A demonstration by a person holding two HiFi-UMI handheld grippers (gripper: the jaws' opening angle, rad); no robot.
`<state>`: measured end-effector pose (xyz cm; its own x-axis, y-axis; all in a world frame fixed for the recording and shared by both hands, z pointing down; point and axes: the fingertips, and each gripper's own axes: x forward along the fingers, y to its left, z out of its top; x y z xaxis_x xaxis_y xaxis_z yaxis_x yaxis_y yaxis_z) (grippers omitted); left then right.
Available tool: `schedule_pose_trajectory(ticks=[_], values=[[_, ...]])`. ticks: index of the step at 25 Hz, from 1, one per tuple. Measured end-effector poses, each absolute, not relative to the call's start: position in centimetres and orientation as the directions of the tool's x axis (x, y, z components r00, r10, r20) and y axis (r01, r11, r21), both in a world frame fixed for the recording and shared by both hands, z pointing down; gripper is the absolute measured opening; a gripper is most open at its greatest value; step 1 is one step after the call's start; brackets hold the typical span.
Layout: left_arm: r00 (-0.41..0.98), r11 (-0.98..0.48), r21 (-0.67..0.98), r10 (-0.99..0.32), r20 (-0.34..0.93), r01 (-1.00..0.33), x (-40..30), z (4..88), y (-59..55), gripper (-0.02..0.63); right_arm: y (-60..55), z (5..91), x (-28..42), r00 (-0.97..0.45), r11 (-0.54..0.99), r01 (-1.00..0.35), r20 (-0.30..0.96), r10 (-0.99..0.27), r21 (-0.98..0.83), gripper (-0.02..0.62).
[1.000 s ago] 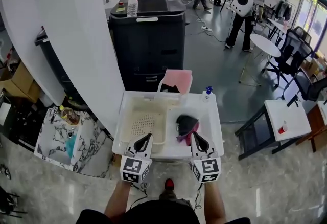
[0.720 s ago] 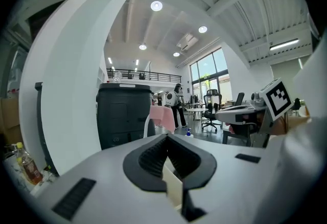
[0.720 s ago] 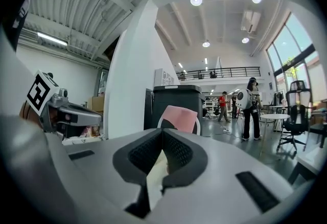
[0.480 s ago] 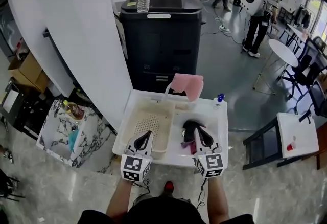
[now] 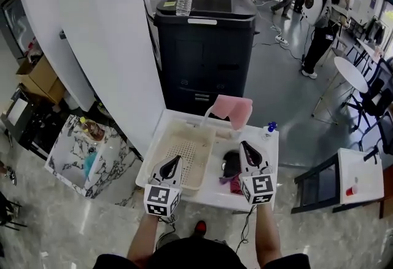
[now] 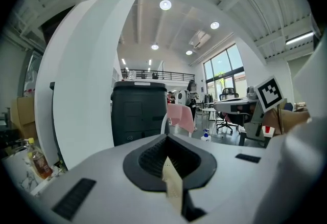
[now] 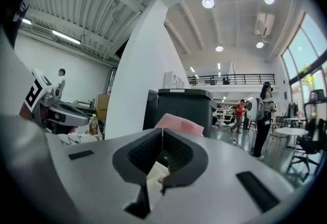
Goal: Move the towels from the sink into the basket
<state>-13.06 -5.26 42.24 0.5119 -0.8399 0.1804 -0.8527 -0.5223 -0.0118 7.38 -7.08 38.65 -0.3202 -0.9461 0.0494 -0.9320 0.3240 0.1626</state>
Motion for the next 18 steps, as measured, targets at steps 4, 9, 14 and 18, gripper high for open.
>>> schedule_pose_trajectory(ticks=[4, 9, 14, 18], values=[[0.498, -0.507, 0.000, -0.848, 0.182, -0.862, -13.3, 42.3, -6.6, 0.003, -9.4, 37.7, 7.4, -0.341, 0.342, -0.917, 0.045, -0.939, 0.206, 0.031], [0.496, -0.503, 0.012, -0.847, 0.189, -0.864, -13.0, 43.0, -7.9, 0.003, -12.4, 36.9, 8.2, -0.339, 0.340, -0.899, 0.054, -0.939, 0.278, 0.031], [0.498, -0.507, 0.017, -0.840, 0.217, -0.862, -12.8, 44.1, -8.7, 0.003, -15.7, 36.2, 8.8, -0.344, 0.348, -0.877, 0.074, -0.936, 0.331, 0.042], [0.497, -0.507, 0.021, -0.836, 0.231, -0.862, -12.6, 44.6, -9.2, 0.003, -18.2, 36.3, 8.8, -0.359, 0.374, -0.857, 0.111, -0.927, 0.356, 0.137]])
